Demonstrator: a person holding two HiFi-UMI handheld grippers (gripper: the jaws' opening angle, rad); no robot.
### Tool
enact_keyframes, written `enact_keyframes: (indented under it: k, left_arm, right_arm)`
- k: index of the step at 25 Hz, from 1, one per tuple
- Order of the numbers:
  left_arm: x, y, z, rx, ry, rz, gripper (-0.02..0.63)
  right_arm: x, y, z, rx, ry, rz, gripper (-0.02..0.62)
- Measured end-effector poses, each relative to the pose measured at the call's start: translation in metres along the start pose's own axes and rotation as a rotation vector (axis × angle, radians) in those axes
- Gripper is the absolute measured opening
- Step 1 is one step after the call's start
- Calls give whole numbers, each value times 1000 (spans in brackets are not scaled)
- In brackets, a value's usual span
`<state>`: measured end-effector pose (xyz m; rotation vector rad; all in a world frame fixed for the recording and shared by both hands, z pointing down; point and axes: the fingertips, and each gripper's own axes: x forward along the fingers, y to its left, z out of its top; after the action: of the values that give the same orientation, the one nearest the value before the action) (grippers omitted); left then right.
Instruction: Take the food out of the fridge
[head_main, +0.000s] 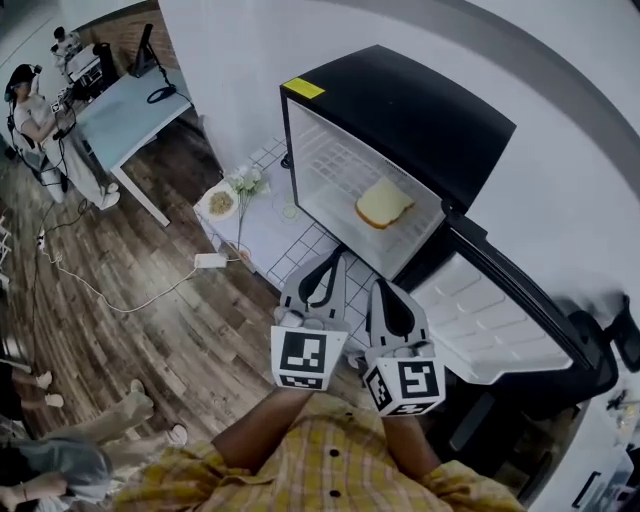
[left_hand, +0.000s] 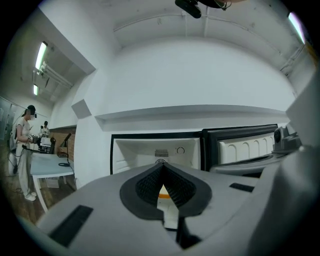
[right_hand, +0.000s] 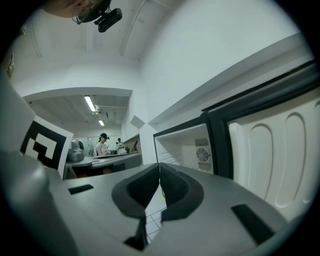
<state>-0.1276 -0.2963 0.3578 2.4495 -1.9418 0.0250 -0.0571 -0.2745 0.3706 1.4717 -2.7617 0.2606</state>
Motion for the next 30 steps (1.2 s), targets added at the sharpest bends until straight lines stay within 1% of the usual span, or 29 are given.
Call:
enact_keyframes:
  k: [2,5,8,13,16,17,18,20,23,25,27,30]
  left_arm:
    - [13,4,-6,-14,15,-29,8]
    - [33,8,-21,-57,51,-76,8]
    - [52,5,-33,-69,73,-132,9]
    - [78,-2,-59,-153,136,-215,12]
    - [93,-6,-74,-236,177,-256,87]
    - [97,-5,-79,-281,185,-262,93]
    - [101,-3,-84,-346,189,-264,95]
    - [108,3,-92,-520,189,-267,95]
    - [118,7,-105,-784,206,-303,104]
    - [125,7,-111,-920,217,-325,118]
    - [132,9,-117,-1004,223,-333,133]
    - [143,13,-127,-1085,233,-314,152]
  right_arm:
    - [8,-4,-1,-3,3,-23,8]
    - [16,-10,-4,-2,8,-55,8]
    - [21,-17,-4,-6,8,-86,8]
    - [25,-30,-8,-8,13,-133,8]
    - [26,-36,-13,-9,22,-155,8]
    - [27,-38,-14,-9,24,-161,8]
    - [28,-39,-15,-9,26,-166,8]
    - [30,-42,-16,-10,30,-173,8]
    - [33,-44,-17,-12,39,-182,8]
    - [34,-44,-19,-13,45,-187,8]
    - [35,-45,-21,-13,50,-191,8]
    - [36,-46,-23,-15,56,-197,8]
